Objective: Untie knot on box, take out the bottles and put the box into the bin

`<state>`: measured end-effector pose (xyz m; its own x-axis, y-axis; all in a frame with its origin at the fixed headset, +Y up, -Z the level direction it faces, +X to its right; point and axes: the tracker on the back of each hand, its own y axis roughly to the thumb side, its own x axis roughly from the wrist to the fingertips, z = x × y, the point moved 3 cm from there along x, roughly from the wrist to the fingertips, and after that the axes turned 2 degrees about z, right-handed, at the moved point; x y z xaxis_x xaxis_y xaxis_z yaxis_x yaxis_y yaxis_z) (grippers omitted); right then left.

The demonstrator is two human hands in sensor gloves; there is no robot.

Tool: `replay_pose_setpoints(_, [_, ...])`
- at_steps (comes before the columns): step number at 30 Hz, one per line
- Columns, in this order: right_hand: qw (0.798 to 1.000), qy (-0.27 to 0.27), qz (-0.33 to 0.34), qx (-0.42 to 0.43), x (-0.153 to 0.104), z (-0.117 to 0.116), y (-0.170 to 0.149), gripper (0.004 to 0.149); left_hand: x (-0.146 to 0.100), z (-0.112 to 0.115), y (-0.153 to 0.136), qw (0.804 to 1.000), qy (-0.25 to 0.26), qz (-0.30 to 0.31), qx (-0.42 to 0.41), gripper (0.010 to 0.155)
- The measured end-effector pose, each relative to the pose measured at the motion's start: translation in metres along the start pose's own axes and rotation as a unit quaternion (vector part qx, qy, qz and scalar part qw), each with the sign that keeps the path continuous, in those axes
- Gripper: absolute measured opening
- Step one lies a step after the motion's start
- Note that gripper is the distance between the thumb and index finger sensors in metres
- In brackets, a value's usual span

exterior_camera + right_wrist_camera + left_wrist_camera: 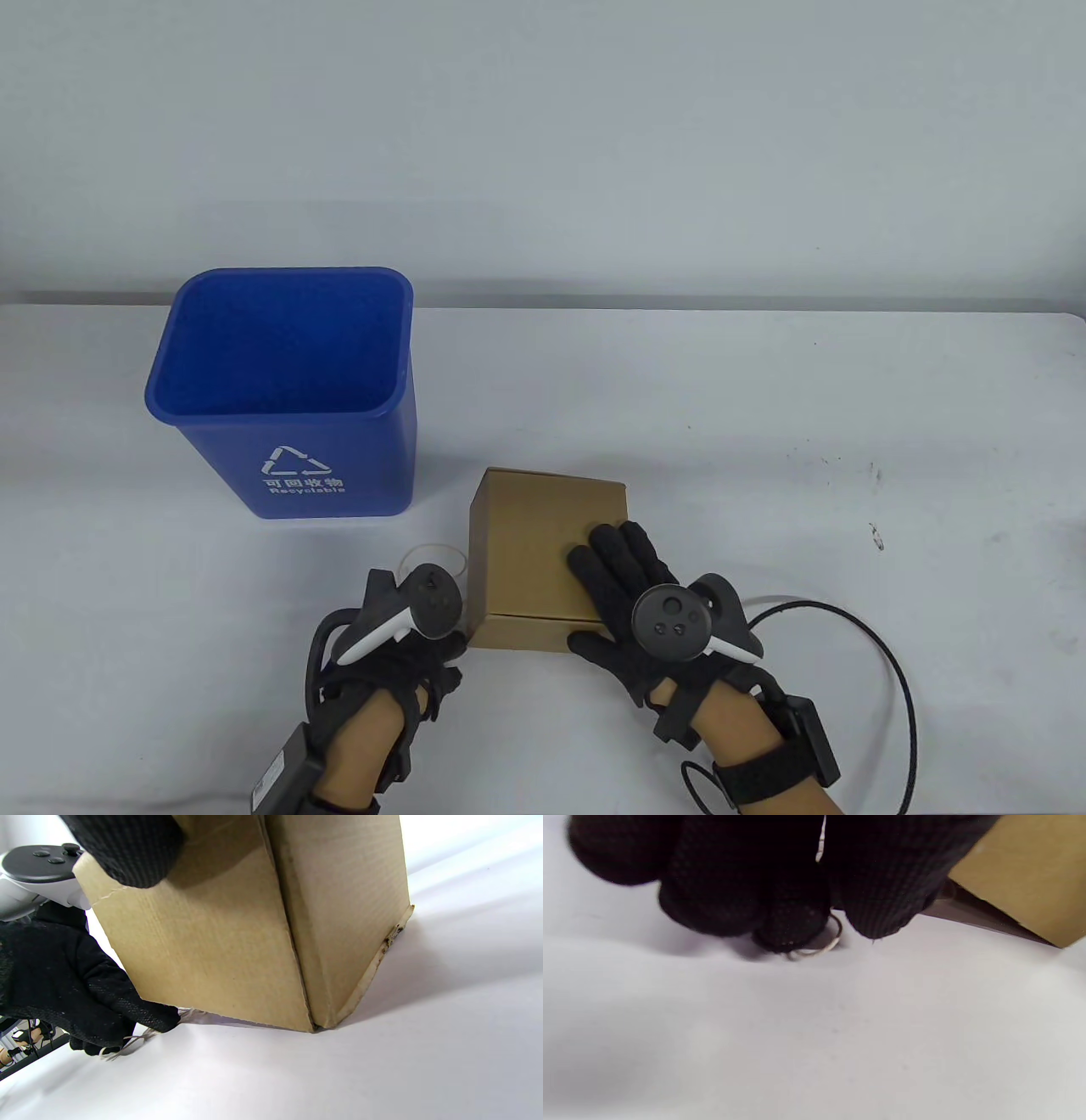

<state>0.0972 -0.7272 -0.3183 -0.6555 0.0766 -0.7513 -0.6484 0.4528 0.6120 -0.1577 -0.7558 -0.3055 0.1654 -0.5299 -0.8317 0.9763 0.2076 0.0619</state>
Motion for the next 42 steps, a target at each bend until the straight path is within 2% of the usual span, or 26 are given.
replay_pose_setpoints(3, [1.000, 0.000, -0.001, 0.002, 0.000, 0.001, -0.001, 0.084, 0.002, -0.001, -0.007, 1.000, -0.001, -0.001, -0.017, 0.056])
replay_pose_setpoints(8, [1.000, 0.003, -0.002, 0.001, 0.000, 0.001, -0.001, 0.083, 0.004, -0.007, -0.015, 0.999, 0.034, 0.000, -0.005, 0.058])
replay_pose_setpoints(11, [1.000, 0.006, -0.002, 0.002, -0.001, 0.001, -0.001, 0.083, 0.000, -0.015, -0.018, 0.998, 0.048, 0.028, -0.029, 0.054])
replay_pose_setpoints(15, [1.000, 0.009, -0.002, 0.004, -0.001, 0.001, -0.002, 0.083, -0.019, -0.045, -0.033, 0.980, 0.171, 0.044, -0.092, 0.047])
replay_pose_setpoints(18, [1.000, 0.011, 0.000, 0.005, 0.000, 0.001, -0.002, 0.084, -0.029, -0.059, -0.050, 0.947, 0.297, 0.017, -0.119, 0.050])
replay_pose_setpoints(19, [1.000, 0.012, 0.000, 0.005, 0.000, 0.001, -0.002, 0.083, -0.027, -0.059, -0.055, 0.942, 0.316, 0.004, -0.117, 0.055])
replay_pose_setpoints(20, [1.000, 0.012, 0.000, 0.005, 0.000, 0.001, -0.002, 0.083, -0.023, -0.058, -0.058, 0.944, 0.308, -0.002, -0.116, 0.061])
replay_pose_setpoints(24, [1.000, 0.012, 0.001, 0.006, 0.000, 0.001, -0.001, 0.083, 0.013, -0.035, -0.060, 0.975, 0.176, 0.018, -0.132, 0.090])
replay_pose_setpoints(25, [1.000, 0.012, 0.001, 0.007, 0.000, 0.001, -0.001, 0.083, 0.019, -0.031, -0.059, 0.978, 0.159, 0.024, -0.130, 0.096])
replay_pose_setpoints(27, [1.000, 0.012, 0.001, 0.008, 0.000, 0.000, -0.001, 0.083, 0.035, -0.021, -0.053, 0.987, 0.111, 0.039, -0.112, 0.102])
replay_pose_setpoints(31, [1.000, 0.013, 0.002, 0.009, 0.000, 0.000, -0.001, 0.083, 0.047, -0.014, -0.037, 0.994, 0.062, 0.064, -0.057, 0.111])
replay_pose_setpoints(34, [1.000, 0.014, 0.003, 0.011, 0.001, 0.000, -0.001, 0.083, 0.046, -0.014, -0.028, 0.993, 0.074, 0.087, -0.039, 0.109])
replay_pose_setpoints(37, [1.000, 0.015, 0.004, 0.011, 0.001, 0.000, -0.001, 0.083, 0.044, -0.018, -0.027, 0.986, 0.100, 0.103, -0.079, 0.103])
replay_pose_setpoints(42, [1.000, 0.015, 0.004, 0.011, 0.001, 0.000, -0.001, 0.083, 0.040, -0.025, -0.031, 0.978, 0.150, 0.106, -0.098, 0.090])
